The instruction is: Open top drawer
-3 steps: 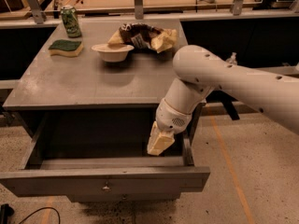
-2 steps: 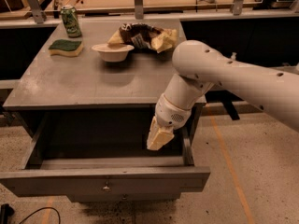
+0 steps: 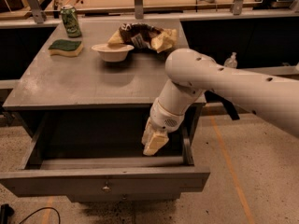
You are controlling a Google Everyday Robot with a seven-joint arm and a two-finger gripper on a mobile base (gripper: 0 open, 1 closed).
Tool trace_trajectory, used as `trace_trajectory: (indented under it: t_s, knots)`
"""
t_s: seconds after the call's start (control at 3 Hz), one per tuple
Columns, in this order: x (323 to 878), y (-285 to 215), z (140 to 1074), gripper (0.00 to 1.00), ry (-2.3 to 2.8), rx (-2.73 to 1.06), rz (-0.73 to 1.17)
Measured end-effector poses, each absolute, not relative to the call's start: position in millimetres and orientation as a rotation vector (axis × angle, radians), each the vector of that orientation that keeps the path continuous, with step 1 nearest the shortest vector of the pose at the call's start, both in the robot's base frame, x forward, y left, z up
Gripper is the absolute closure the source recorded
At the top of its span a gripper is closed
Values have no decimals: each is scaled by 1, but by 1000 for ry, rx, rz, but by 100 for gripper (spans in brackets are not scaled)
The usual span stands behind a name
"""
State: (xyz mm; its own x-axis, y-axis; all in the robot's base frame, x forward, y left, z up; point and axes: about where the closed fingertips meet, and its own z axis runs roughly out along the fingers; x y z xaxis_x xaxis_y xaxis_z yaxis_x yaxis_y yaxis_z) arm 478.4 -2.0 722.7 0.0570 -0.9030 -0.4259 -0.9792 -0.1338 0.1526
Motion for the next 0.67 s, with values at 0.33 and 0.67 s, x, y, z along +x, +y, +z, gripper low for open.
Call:
trace_trajectory:
  t_s: [0.33,0.67]
  knots:
    - [478,5,704,88,1944,-2145,605]
    - [477,12,690,100,1947,-2149,583]
